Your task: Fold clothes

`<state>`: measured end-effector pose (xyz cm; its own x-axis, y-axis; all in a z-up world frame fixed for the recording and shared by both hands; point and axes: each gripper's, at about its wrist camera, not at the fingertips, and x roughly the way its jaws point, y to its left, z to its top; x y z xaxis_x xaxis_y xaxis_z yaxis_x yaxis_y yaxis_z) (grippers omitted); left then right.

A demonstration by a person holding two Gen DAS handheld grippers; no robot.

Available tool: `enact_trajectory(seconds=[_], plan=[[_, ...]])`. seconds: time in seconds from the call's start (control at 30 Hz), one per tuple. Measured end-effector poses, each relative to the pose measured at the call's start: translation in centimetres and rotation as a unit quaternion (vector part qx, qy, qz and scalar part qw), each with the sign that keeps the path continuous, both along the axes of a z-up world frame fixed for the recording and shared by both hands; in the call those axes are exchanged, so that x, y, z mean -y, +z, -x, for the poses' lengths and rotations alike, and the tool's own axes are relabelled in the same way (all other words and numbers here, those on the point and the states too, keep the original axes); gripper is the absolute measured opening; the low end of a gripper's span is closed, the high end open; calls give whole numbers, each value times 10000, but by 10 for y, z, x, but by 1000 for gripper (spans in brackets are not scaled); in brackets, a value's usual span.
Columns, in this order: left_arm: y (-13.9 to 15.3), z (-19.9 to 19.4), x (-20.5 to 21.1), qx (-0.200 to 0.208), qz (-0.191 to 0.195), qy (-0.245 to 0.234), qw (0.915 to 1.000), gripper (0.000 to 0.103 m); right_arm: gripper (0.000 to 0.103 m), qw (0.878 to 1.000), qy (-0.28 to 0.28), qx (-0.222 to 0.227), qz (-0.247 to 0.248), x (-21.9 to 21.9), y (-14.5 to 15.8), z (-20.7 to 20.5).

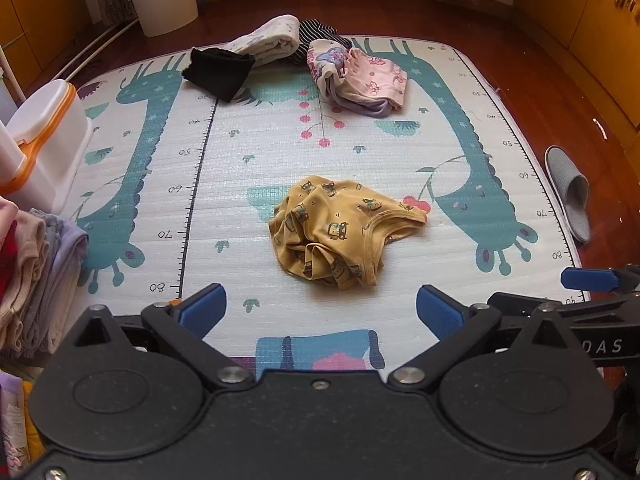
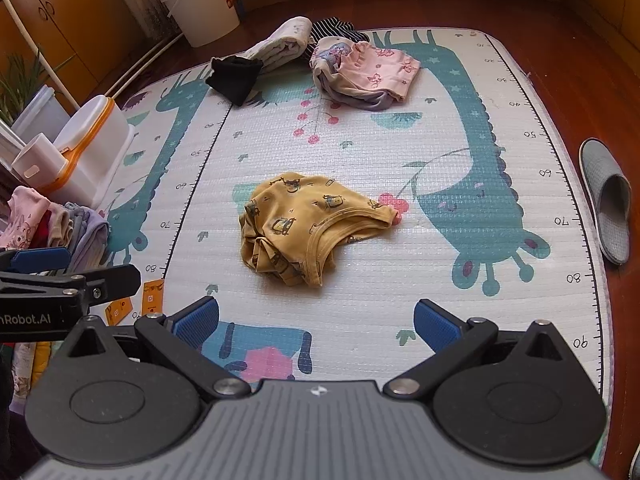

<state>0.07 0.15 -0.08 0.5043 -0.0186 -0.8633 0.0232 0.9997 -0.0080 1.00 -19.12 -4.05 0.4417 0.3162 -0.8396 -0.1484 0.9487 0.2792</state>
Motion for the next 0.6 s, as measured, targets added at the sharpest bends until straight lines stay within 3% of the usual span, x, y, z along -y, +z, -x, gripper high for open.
enact_trajectory(seconds=[0.1, 0.23, 0.6], plan=[[-2, -1, -3, -47, 103, -2, 9999, 103, 103, 10000, 9, 19, 14, 0, 0, 0], [1, 2, -6, 14, -84, -9, 10000, 103, 103, 10000, 22, 44, 33, 0, 0, 0], [-4, 1, -1, -47, -82, 2, 10000, 103, 103, 10000, 31, 13, 54, -1, -1, 0]])
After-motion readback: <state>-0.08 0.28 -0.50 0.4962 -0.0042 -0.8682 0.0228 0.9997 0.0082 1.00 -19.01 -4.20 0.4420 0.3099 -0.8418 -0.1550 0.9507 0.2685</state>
